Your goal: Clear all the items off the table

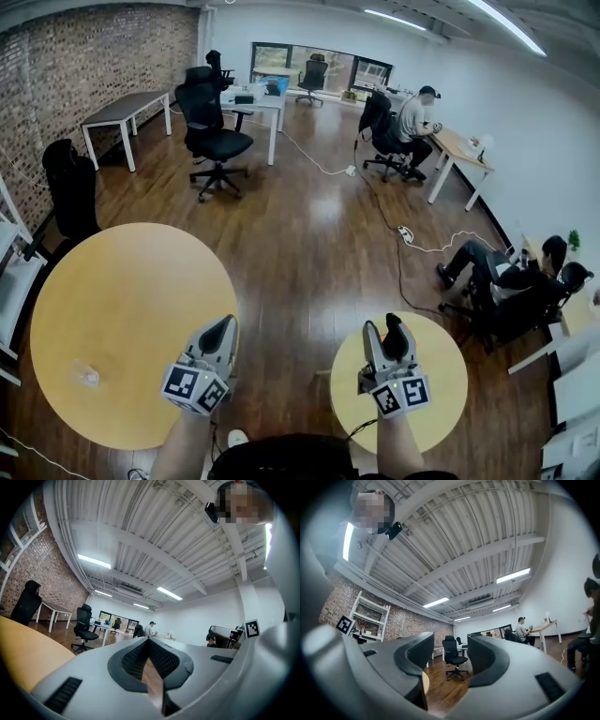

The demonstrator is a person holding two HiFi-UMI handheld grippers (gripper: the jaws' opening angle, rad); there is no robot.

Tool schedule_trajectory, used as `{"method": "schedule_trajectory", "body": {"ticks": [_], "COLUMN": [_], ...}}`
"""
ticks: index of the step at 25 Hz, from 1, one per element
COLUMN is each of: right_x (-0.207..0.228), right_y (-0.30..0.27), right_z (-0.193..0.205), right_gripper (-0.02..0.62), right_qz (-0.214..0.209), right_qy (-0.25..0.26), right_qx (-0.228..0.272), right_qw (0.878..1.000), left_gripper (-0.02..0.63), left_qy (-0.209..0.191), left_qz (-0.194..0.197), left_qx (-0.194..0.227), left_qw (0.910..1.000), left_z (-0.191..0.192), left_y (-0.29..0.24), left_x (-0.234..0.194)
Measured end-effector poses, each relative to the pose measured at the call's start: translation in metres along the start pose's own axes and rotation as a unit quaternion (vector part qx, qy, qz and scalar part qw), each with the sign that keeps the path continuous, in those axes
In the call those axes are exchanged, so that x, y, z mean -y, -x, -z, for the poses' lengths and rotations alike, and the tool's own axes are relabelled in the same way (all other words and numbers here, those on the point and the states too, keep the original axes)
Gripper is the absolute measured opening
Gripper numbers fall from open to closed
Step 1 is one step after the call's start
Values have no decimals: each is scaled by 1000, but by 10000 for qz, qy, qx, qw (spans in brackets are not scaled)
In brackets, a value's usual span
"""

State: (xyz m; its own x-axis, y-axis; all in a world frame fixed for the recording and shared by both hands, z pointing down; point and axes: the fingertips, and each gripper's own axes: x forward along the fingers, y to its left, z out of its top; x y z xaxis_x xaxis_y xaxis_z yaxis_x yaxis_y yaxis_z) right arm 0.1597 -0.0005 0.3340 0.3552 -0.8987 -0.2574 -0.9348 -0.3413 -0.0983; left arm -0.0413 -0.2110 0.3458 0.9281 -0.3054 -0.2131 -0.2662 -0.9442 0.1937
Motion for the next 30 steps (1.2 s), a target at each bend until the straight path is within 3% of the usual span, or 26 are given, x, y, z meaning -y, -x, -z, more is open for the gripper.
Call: {"method": "schedule_trajectory", "body": {"ticks": [11, 17, 21, 23, 27, 30], "right_x": [10, 61, 106, 131, 176, 197], "right_y": [40, 102, 133, 149, 177, 199], "right_z": [-5, 2, -6, -8, -12, -10], "right_gripper": [229, 229, 229, 229, 229, 229], "right_qz": [1243, 2202, 2589, 2740, 3092, 3244], "right_qy": [724, 789, 738, 736, 685, 559], "right_qx": [-216, -478, -386, -370, -152, -95], "right_qw": [9894, 9711, 9623, 9582, 9484, 9442], "left_gripper": [0, 0, 0, 20, 174, 305], "left_qy": [500, 606, 577, 493, 341, 642], "left_qz": [734, 1353, 1756, 2087, 2795, 3292], "left_qx": [-66, -387, -612, -803, -1224, -2036], "left_qw": [9960, 9882, 9809, 9734, 9517, 9198], "left_z": [6, 41, 64, 80, 117, 166], "left_y": [-31, -70, -108, -128, -169, -190], "left_x": [-7, 44, 95, 131, 201, 245]}}
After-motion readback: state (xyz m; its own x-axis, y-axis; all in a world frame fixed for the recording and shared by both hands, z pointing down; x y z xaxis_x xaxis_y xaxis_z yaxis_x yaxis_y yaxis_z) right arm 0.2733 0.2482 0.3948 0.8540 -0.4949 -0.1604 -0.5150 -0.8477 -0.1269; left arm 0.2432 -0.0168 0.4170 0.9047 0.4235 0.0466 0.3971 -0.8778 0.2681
